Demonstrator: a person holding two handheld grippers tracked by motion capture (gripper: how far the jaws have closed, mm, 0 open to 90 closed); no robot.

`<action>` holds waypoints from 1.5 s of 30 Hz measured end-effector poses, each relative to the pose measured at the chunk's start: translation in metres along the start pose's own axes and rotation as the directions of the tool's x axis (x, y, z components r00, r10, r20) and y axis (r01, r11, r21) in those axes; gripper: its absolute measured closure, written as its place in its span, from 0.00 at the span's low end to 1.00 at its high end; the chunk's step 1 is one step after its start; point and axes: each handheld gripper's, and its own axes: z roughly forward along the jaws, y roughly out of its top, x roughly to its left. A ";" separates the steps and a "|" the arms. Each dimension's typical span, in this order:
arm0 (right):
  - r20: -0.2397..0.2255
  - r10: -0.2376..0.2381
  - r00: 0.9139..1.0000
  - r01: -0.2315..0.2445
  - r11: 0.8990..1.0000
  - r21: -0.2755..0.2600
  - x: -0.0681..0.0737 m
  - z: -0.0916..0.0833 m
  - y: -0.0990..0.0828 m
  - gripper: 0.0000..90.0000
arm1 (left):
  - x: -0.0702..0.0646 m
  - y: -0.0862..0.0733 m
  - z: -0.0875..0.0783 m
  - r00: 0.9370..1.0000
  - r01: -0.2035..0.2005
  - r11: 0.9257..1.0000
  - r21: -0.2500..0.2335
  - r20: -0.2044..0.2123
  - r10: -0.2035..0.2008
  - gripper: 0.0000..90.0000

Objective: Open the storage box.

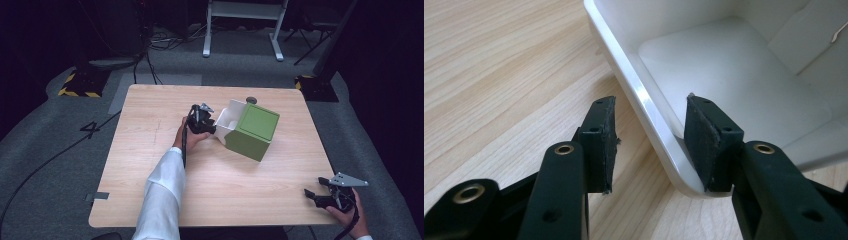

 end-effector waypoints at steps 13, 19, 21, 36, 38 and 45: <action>0.004 -0.004 1.000 0.004 1.000 -0.002 0.001 0.000 0.000 0.21 | 0.017 -0.005 -0.013 0.999 -0.002 1.000 0.018 -0.041 0.003 0.62; 0.003 -0.003 1.000 0.003 1.000 -0.001 0.000 0.000 0.000 0.21 | 0.020 -0.006 -0.015 0.999 -0.003 1.000 0.018 -0.046 0.004 0.62; 0.004 -0.004 1.000 0.004 1.000 -0.001 0.000 0.000 0.000 0.21 | 0.021 -0.006 -0.016 0.999 0.002 1.000 0.017 -0.050 -0.001 0.62; 0.002 -0.003 1.000 0.003 1.000 -0.001 0.000 0.000 0.000 0.21 | 0.030 -0.009 -0.020 0.998 0.034 0.999 0.004 -0.062 -0.034 0.61; 0.003 -0.004 1.000 0.004 1.000 -0.002 0.000 0.000 0.000 0.21 | 0.031 -0.009 -0.020 0.997 0.044 0.999 -0.002 -0.063 -0.044 0.61; 0.003 -0.004 1.000 0.004 1.000 -0.001 0.000 0.000 0.000 0.21 | 0.032 -0.008 -0.022 0.995 0.047 0.999 -0.003 -0.085 -0.047 0.59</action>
